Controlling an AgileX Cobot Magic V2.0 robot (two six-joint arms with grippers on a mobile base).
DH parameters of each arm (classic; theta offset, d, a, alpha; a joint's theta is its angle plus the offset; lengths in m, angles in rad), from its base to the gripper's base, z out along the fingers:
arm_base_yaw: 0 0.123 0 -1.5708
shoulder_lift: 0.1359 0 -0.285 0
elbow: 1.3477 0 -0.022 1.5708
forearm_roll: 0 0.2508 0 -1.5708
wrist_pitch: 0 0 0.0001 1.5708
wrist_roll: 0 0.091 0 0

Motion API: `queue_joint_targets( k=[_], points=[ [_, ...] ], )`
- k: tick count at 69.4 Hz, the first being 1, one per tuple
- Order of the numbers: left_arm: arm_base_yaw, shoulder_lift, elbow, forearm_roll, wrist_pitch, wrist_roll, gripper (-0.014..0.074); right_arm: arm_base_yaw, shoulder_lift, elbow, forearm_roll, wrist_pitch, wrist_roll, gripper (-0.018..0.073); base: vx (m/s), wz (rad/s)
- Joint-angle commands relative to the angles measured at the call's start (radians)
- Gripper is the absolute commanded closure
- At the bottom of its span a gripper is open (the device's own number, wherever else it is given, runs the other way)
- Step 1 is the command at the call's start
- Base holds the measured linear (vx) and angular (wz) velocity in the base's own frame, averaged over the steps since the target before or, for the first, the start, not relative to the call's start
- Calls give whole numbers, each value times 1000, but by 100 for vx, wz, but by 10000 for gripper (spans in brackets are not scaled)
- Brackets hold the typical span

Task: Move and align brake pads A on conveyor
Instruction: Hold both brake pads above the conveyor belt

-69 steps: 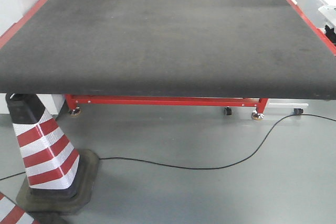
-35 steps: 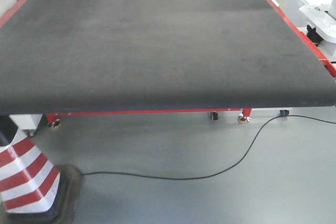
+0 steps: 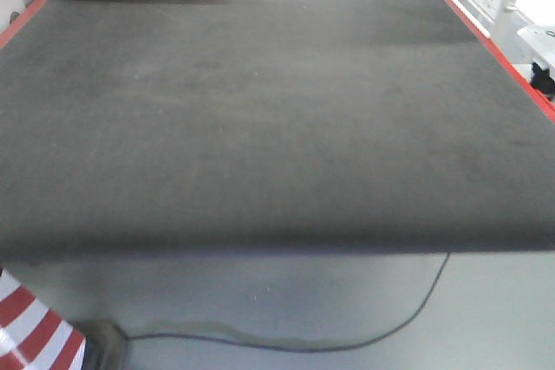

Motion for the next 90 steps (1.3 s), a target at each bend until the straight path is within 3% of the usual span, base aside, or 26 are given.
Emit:
queue_joint_targets(
  k=[1, 90],
  points=[
    [-4, 5, -29, -8, -95, -3, 602, -5, 10, -33, -12, -94, -4, 566, 39, 6],
    [-4, 5, -29, -8, -95, -3, 602, -5, 10, -33, -12, -95, -4, 566, 29, 3]
  ],
)
